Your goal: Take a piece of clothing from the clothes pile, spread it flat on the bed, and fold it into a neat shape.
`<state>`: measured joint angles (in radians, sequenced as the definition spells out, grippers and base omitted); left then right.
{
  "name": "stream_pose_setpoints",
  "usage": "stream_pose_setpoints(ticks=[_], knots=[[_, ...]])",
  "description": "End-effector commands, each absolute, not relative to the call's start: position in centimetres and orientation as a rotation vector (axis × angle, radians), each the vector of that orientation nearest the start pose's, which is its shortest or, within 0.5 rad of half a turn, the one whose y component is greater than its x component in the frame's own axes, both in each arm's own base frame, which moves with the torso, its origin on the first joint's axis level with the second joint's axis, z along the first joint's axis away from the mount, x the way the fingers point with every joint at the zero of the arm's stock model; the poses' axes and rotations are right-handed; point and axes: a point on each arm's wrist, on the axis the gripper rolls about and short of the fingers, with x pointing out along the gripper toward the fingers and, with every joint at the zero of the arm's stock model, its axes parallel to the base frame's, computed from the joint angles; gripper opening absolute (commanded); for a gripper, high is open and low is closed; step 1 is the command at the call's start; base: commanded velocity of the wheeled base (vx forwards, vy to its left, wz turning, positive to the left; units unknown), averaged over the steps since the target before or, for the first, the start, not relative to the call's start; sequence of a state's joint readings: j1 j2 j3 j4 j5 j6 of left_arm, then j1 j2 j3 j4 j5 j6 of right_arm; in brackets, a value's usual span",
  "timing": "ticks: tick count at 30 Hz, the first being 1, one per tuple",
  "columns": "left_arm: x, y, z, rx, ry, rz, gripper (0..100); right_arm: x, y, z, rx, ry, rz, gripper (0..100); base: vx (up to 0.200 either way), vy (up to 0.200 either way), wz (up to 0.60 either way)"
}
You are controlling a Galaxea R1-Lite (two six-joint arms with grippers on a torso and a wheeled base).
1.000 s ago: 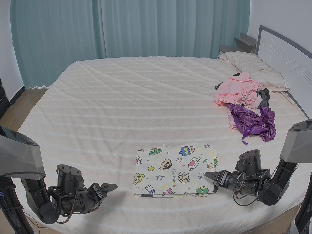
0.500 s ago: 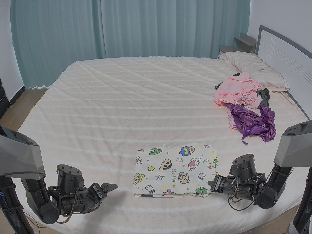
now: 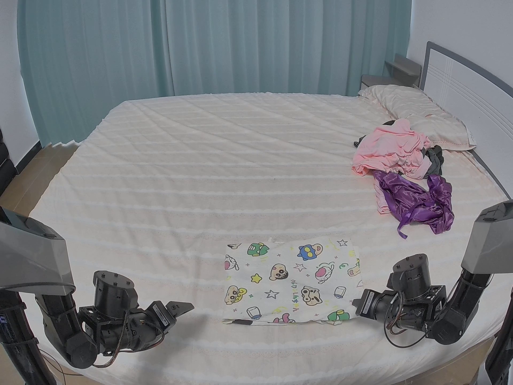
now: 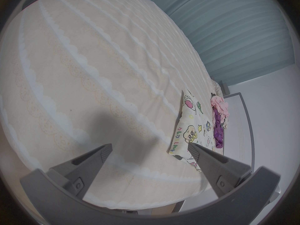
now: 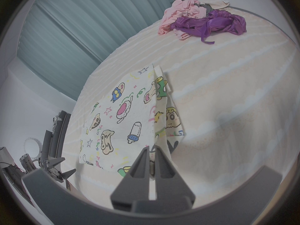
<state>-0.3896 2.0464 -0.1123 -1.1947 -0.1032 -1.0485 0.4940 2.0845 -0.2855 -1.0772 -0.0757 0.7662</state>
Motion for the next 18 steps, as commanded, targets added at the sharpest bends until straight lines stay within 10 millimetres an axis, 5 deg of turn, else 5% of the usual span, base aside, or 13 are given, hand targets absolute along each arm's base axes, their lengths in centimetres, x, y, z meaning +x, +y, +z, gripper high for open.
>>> stream_pose_setpoints(ticks=[1, 15, 16, 18], knots=[[20.4, -8.6, 0.7, -0.873, 0.907, -0.037, 100, 22.5, 11.7, 1.5, 0.525, 0.781, 0.113, 0, 0.000, 0.000, 0.00], [20.4, -8.6, 0.7, -0.872, 0.908, -0.036, 100, 21.9, 11.0, 0.1, 0.503, 0.845, 0.070, 0, 0.000, 0.000, 0.00], [20.4, -8.6, 0.7, -0.872, 0.908, -0.036, 100, 21.8, 11.0, 0.0, 0.499, 0.849, 0.069, 100, 0.000, 0.000, 0.00], [20.4, -8.6, 0.7, -0.872, 0.908, -0.036, 100, 21.8, 10.9, 0.1, 0.499, 0.843, 0.071, 100, 0.000, 0.000, 0.00]])
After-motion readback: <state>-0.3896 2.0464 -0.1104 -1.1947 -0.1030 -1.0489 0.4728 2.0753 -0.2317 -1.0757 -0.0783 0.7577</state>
